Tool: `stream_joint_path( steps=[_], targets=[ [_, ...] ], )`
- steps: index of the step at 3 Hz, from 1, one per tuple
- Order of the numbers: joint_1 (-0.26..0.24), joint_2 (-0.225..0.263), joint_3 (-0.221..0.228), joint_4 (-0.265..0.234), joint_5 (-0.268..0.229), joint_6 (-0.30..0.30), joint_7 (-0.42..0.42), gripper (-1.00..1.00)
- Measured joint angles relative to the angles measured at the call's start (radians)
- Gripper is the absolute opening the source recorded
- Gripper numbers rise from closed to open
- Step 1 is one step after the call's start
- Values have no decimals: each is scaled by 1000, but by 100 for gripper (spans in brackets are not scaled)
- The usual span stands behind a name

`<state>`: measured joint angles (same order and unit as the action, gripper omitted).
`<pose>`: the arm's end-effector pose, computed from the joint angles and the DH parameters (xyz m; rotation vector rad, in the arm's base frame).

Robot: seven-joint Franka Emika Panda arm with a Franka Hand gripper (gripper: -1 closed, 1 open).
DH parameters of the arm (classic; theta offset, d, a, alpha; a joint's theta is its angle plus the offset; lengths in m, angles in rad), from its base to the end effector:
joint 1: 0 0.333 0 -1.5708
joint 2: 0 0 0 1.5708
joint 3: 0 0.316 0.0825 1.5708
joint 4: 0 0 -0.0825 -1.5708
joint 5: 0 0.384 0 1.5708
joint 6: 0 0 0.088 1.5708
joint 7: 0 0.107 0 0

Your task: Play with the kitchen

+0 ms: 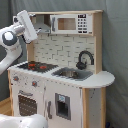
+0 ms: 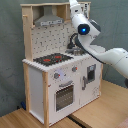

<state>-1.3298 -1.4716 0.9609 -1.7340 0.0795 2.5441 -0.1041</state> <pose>0.4185 0.3999 0.7154 1.3173 0.3216 1.2171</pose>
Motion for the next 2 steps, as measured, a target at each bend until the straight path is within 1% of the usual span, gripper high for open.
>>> stream_joint_path(
  steps=[2],
  targets=[
    [-113, 1, 19, 128, 1, -100, 94, 100]
  ],
)
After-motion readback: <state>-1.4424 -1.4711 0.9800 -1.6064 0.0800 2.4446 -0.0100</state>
